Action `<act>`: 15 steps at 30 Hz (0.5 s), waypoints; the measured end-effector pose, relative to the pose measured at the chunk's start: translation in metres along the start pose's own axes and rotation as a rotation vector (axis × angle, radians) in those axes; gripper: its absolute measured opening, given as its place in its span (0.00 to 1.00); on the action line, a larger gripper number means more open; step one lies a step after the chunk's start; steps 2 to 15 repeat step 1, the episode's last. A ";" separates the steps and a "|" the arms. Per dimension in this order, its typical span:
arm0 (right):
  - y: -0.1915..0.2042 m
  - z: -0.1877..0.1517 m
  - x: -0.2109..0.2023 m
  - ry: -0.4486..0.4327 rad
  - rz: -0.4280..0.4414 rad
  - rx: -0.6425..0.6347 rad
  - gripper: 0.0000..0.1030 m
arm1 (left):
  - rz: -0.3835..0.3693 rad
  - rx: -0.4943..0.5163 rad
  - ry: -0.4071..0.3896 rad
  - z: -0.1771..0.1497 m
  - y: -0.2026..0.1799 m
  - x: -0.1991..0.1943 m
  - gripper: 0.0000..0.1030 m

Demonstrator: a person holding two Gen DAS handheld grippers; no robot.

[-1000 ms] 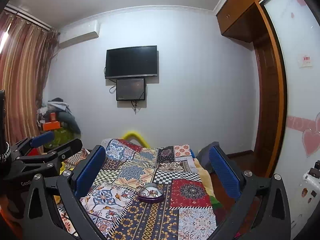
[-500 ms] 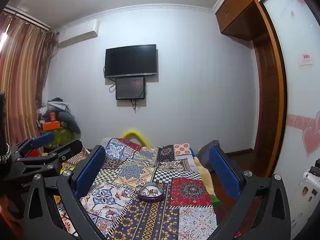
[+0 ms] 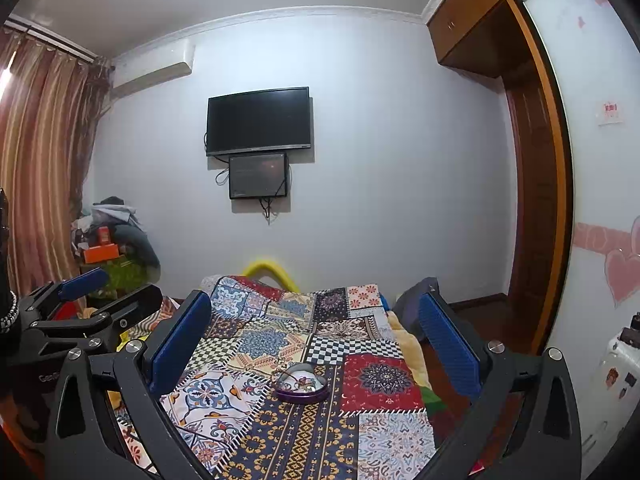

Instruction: Organize jewelry

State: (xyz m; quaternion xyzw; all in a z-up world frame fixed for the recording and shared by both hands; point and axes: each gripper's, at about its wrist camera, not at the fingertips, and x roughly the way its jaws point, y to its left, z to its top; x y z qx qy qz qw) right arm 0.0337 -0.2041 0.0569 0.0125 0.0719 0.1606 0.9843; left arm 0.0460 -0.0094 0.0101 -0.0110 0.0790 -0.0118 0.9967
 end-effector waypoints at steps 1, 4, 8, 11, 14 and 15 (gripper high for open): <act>0.000 0.000 0.000 0.001 0.000 0.001 1.00 | -0.001 -0.001 0.001 0.000 0.000 0.000 0.99; 0.000 0.000 0.000 0.001 0.000 0.001 1.00 | -0.001 -0.001 0.001 0.000 0.000 0.000 0.99; 0.000 0.000 0.000 0.001 0.000 0.001 1.00 | -0.001 -0.001 0.001 0.000 0.000 0.000 0.99; 0.000 0.000 0.000 0.001 0.000 0.001 1.00 | -0.001 -0.001 0.001 0.000 0.000 0.000 0.99; 0.000 0.000 0.000 0.001 0.000 0.001 1.00 | -0.001 -0.001 0.001 0.000 0.000 0.000 0.99; 0.000 0.000 0.000 0.001 0.000 0.001 1.00 | -0.001 -0.001 0.001 0.000 0.000 0.000 0.99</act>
